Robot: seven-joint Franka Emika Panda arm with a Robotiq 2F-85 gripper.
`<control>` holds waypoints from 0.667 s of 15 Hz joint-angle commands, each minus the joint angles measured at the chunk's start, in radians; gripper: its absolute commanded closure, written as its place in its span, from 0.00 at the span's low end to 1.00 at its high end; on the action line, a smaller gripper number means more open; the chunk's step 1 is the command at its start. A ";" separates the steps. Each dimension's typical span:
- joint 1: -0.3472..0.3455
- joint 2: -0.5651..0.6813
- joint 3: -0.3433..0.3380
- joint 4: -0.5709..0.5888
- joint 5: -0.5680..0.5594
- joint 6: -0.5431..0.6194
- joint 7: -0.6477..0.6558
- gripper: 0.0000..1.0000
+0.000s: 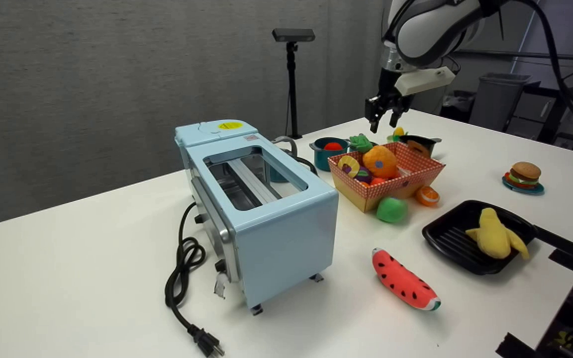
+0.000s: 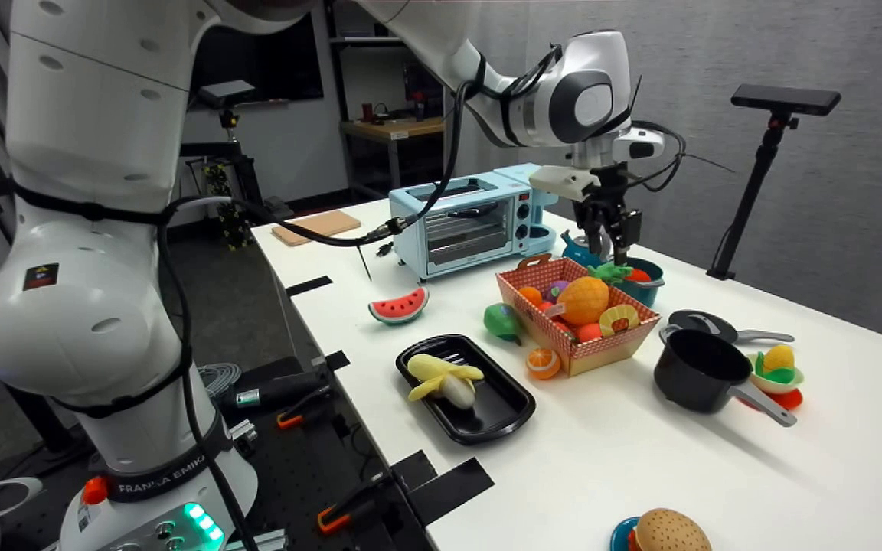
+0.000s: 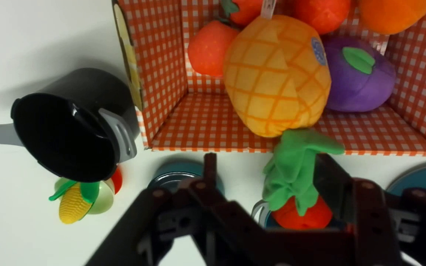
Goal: Pick up the pineapple from the pot and put it in the basket, then pick it up again and put it back in the pot
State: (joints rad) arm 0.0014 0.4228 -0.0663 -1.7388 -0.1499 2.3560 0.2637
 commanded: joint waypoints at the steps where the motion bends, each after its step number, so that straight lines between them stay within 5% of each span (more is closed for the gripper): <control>1: 0.016 0.014 -0.017 0.037 -0.007 -0.040 -0.002 0.01; 10: 0.039 0.038 -0.018 0.037 -0.030 -0.038 -0.003 0.00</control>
State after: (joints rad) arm 0.0127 0.4394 -0.0701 -1.7315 -0.1501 2.3516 0.2636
